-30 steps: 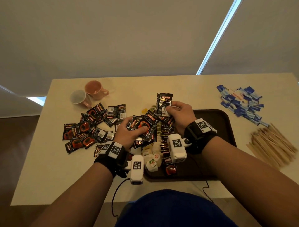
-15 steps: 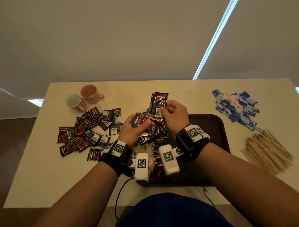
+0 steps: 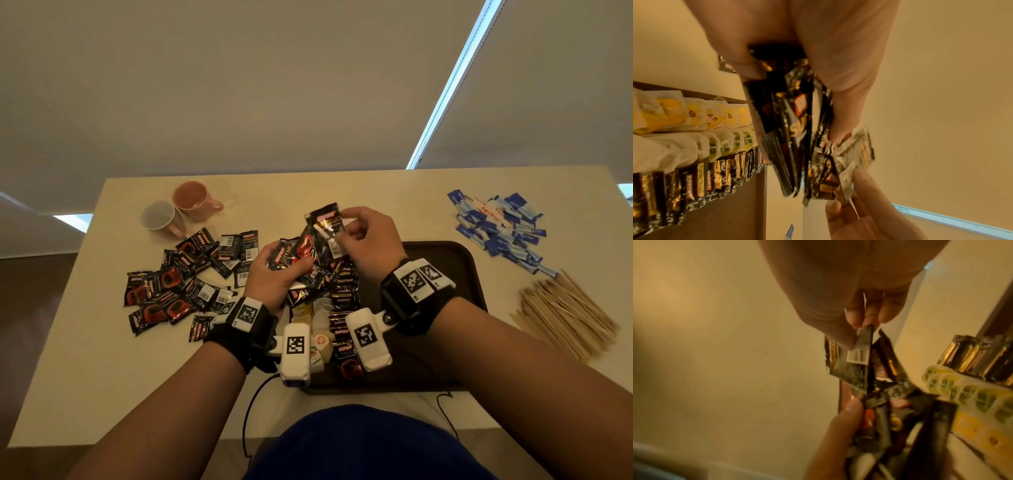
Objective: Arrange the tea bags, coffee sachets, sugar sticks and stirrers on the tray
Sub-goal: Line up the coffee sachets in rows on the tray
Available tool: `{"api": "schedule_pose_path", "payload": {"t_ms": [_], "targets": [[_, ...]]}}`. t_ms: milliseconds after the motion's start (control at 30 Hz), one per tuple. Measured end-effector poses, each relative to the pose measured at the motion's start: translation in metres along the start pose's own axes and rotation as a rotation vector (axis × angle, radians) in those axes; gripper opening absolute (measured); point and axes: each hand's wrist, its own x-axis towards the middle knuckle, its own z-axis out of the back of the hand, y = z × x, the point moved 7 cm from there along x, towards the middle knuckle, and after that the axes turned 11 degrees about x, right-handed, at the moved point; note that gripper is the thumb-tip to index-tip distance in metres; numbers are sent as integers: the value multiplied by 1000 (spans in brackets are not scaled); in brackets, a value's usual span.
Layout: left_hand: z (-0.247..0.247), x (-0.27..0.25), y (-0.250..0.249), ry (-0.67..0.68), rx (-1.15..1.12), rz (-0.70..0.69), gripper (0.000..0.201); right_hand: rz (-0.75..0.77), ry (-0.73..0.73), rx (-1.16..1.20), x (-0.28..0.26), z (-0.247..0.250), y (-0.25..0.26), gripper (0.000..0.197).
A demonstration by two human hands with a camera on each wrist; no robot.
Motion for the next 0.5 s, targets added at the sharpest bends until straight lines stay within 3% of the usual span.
{"api": "schedule_pose_path", "payload": {"t_ms": [67,133,233,367,500], "targets": [[-1,0,-3,17,35,-39,57,16,51,-76,-4,-4,2,48],[-2,-2,-6,7,52,-58,43,122,67,-275,-7,-7,8,43],[-5,-3,-6,22,39,-72,43,246,127,-511,-14,-15,16,32],[-6,-5,-10,16,63,-78,43,276,213,-627,-18,-25,21,56],[-4,-7,-13,-8,40,-80,45,253,203,-573,-16,-20,30,31]]}}
